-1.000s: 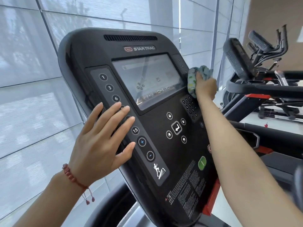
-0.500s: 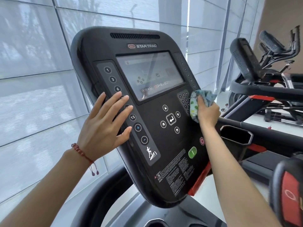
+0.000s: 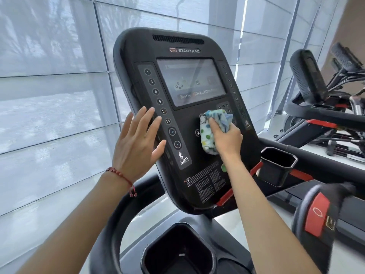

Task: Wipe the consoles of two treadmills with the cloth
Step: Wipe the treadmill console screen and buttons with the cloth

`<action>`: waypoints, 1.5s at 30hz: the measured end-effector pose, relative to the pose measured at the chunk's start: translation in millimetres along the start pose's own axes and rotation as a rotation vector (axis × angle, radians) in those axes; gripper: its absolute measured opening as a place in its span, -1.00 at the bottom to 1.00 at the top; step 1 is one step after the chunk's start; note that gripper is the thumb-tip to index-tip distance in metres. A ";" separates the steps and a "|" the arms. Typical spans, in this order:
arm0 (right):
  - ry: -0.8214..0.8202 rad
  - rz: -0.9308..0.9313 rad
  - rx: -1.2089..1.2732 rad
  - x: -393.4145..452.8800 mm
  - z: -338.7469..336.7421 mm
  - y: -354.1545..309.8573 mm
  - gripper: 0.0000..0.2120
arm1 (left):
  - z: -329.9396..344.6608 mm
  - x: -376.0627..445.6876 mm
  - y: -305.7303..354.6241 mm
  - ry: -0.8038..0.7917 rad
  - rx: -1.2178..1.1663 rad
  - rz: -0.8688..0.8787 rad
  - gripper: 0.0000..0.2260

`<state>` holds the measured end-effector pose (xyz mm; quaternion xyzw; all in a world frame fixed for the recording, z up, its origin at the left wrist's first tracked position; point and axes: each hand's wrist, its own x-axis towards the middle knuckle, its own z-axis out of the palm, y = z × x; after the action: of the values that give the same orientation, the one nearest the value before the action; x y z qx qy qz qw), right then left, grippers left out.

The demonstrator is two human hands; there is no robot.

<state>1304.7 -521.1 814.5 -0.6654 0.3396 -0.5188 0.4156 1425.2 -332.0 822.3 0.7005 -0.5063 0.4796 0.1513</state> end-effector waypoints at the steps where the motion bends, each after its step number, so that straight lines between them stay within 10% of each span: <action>1: -0.014 0.001 0.012 -5.7 -1.4 -1.5 -0.71 | -4.1 -4.2 1.9 -0.006 -0.005 -0.006 -0.57; 26: -0.291 -0.080 0.163 -191.4 -9.2 -55.9 -0.71 | -127.8 -146.3 13.0 -0.188 -0.005 -0.138 -0.54; 45: -0.163 0.124 0.118 -441.8 -59.5 -58.7 -0.81 | -233.8 -323.1 15.5 -0.277 -0.227 -0.114 -0.55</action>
<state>1145.9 -118.0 694.2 -0.6575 0.3140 -0.4554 0.5116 1281.8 6.5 666.9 0.7659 -0.5326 0.3091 0.1850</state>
